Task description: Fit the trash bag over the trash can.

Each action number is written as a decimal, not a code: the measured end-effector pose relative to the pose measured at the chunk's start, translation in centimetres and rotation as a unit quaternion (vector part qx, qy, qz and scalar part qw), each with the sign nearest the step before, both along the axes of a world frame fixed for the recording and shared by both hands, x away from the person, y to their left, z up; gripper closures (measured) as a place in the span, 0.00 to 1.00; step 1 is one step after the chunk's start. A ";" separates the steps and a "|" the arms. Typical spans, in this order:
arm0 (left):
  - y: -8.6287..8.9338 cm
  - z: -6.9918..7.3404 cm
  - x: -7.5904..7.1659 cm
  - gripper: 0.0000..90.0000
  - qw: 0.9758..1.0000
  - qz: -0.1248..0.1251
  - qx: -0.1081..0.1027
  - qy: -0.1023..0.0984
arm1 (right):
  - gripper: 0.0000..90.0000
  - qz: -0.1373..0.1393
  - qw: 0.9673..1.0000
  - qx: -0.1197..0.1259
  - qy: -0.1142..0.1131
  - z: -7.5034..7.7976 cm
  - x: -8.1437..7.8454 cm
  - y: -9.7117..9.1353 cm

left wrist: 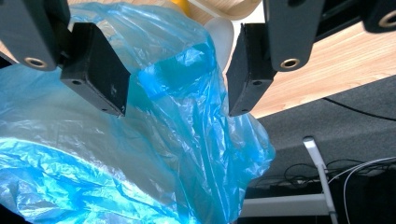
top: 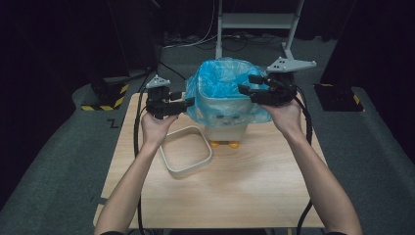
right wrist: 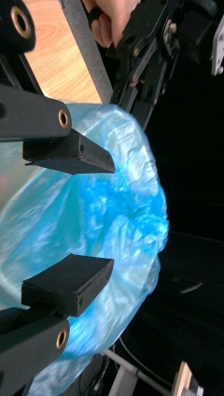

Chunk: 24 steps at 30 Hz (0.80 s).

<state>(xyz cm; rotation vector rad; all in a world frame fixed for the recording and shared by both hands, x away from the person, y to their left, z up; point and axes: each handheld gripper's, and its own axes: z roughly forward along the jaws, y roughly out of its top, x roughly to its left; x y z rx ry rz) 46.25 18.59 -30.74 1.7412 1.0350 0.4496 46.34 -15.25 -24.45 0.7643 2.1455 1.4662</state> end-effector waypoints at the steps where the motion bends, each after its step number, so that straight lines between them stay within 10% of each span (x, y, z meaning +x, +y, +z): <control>1: 0.1 -0.1 -0.1 0.44 1.000 0.002 -0.002 0.000 | 0.52 -0.003 1.000 0.000 0.002 -0.1 -0.1 -0.3; 24: 2.4 -1.8 -2.3 0.45 0.999 0.049 0.010 -0.020 | 0.50 -0.101 0.994 0.048 0.009 -4.8 -1.5 -7.7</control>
